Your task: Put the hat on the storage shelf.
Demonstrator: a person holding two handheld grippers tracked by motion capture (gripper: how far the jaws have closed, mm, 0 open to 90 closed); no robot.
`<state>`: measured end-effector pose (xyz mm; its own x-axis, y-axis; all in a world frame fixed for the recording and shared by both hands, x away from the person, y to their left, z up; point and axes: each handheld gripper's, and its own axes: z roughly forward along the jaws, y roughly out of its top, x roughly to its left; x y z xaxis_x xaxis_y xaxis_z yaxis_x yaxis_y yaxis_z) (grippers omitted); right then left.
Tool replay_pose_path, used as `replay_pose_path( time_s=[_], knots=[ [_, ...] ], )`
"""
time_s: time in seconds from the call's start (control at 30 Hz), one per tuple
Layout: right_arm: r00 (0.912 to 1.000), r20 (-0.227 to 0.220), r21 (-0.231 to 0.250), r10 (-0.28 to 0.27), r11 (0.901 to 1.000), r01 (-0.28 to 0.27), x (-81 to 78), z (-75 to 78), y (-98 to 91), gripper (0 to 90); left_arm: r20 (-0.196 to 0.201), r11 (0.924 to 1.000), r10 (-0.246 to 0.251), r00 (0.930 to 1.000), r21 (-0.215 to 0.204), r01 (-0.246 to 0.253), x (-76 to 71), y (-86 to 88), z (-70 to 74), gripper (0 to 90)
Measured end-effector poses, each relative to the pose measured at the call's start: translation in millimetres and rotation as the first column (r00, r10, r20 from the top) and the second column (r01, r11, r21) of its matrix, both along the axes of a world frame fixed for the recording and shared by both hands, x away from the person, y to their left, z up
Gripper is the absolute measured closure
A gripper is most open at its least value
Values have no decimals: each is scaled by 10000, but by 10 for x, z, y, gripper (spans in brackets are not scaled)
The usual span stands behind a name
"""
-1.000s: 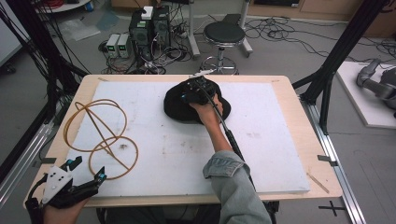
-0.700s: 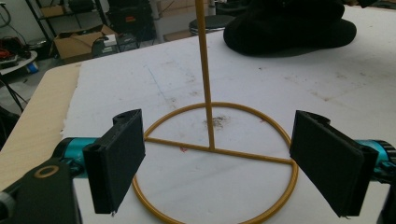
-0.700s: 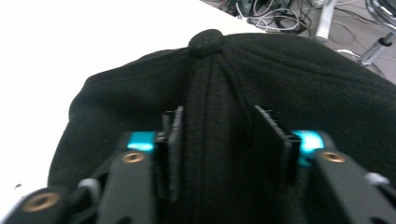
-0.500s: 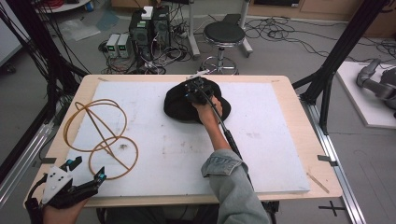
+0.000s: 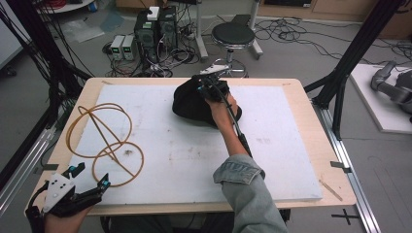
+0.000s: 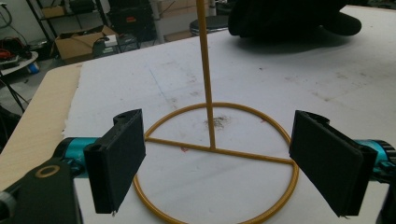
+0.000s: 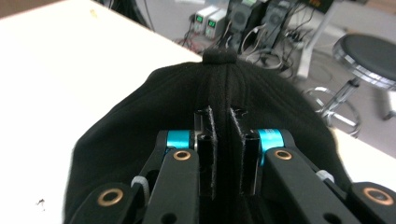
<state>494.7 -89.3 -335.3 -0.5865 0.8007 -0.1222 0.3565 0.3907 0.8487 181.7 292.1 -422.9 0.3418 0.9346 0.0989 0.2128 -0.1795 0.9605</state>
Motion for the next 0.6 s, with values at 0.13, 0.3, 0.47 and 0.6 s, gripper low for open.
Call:
replay_pose_path(
  time_s=[0.13, 0.3, 0.47, 0.6],
  knots=[
    [9994, 278, 609, -182, 9980, 164, -37, 144, -204, 835, 3, 10000, 28, 10000, -5, -28, 2, -3, -1, 186],
    [9978, 608, 1162, -268, 9930, 196, -95, 268, -346, 835, 16, 10000, 37, 10000, 18, -37, 3, 2, 2, 186],
    [9961, 851, 1597, -226, 9871, 87, -162, 404, -418, 835, 21, 10000, 20, 10000, 42, -20, 12, -3, 2, 186],
    [9937, 1102, 1874, -188, 9823, -22, -205, 501, -455, 835, 10, 10000, -3, 10000, 30, 3, 17, -7, 1, 186]
  ],
)
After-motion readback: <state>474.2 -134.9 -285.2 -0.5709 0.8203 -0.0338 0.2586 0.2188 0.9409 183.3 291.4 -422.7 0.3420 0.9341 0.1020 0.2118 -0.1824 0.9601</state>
